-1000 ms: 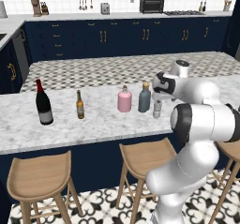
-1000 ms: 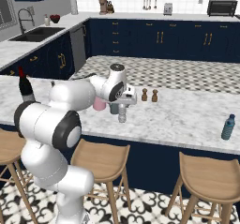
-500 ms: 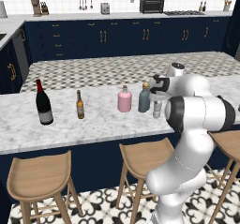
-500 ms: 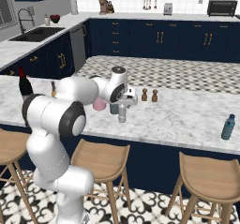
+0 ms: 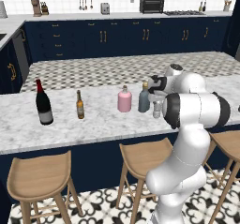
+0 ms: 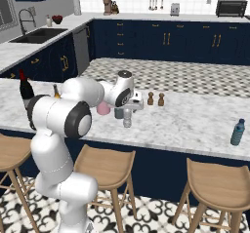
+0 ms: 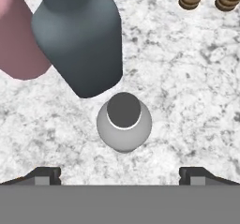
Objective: Move the plastic bottles in the middle to the plastics group, and the glass bottles in the middle to the glass group.
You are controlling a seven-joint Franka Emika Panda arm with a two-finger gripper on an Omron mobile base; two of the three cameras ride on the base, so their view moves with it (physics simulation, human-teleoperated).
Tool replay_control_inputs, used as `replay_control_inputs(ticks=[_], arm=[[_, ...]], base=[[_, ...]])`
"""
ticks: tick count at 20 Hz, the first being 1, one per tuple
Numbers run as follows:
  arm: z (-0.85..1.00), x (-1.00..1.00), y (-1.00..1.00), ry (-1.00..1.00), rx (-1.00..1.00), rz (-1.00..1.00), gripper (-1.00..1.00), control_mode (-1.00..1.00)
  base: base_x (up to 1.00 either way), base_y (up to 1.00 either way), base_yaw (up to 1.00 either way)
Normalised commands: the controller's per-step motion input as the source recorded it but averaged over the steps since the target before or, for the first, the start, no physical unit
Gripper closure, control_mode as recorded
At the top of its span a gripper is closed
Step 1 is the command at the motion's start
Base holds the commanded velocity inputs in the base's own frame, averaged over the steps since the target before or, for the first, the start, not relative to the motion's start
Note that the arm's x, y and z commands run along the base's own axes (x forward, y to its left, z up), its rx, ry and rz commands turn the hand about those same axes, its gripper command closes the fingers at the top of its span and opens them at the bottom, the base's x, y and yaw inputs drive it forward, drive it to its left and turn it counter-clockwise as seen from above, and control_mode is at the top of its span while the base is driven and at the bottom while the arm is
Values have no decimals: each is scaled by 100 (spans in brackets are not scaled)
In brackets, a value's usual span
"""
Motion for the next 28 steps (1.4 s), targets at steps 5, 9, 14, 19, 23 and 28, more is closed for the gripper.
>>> replay_control_inputs(ticks=[5, 9, 14, 19, 23, 28], arm=[[0, 4, -3, 0, 0, 9, -100, -100], [0, 7, -13, 0, 0, 16, -100, -100], [0, 2, -5, 0, 0, 12, -100, -100], [0, 9, 0, 0, 0, 8, -100, -100], [-2, 18, 0, 0, 0, 5, -100, -100], [-6, 12, 0, 0, 0, 4, -100, -100]], base=[[0, 0, 0], [0, 0, 0], [0, 0, 0], [0, 0, 0], [0, 0, 0], [0, 0, 0]])
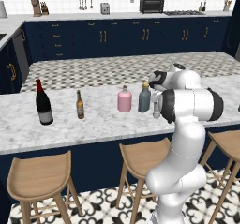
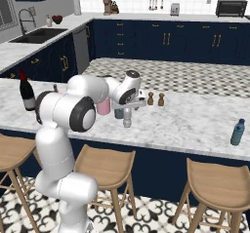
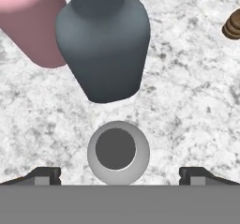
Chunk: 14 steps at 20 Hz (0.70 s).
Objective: Move the plastic bottles in the middle to the plastics group, and the glass bottles in the middle to the glass group.
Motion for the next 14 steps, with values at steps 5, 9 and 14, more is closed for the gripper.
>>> replay_control_inputs(ticks=[5, 9, 14], arm=[[-9, 8, 0, 0, 0, 2, -100, -100], [-6, 11, 0, 0, 0, 2, -100, -100], [-7, 7, 0, 0, 0, 2, -100, -100]], base=[[0, 0, 0], [0, 0, 0], [0, 0, 0]])
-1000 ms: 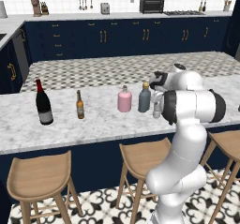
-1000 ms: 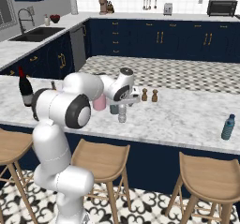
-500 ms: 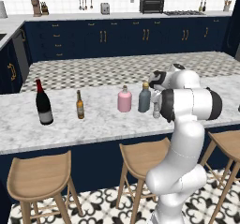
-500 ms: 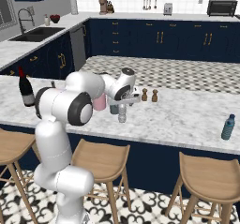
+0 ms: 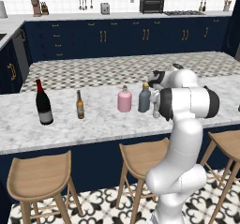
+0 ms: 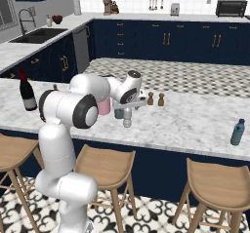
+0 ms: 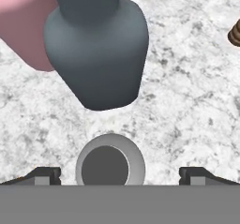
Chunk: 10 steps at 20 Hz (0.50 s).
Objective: Move the plastic bottles in the middle to the plastics group, and the glass bottles in the middle to the glass group.
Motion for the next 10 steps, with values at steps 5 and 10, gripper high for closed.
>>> replay_control_inputs(ticks=[5, 10], arm=[[0, 0, 0, 0, 0, 2, -100, -100], [-1, -1, 4, 0, 0, 2, -100, -100]], base=[[0, 0, 0], [0, 0, 0]])
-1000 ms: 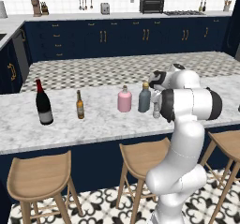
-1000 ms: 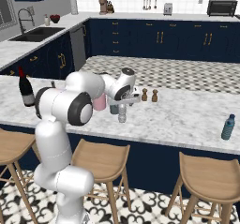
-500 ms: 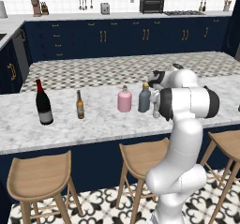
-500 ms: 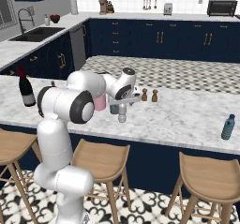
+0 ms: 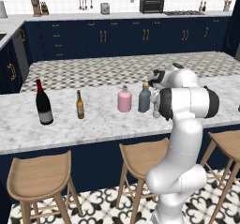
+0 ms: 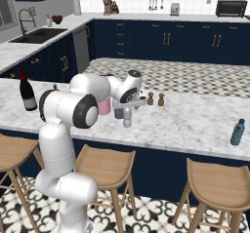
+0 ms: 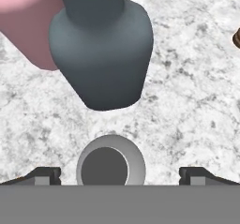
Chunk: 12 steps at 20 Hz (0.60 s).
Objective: Move the plastic bottles in the middle to the plastics group, and the glass bottles in the middle to the glass group.
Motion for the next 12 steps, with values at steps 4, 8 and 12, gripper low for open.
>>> replay_control_inputs(ticks=[4, 8, 12], arm=[[0, -3, 8, 0, 0, 0, -100, -100], [0, 0, 5, 0, 0, 0, -100, -100], [0, 0, 5, 0, 0, 0, -100, -100]], base=[[0, 0, 0], [0, 0, 0], [0, 0, 0]])
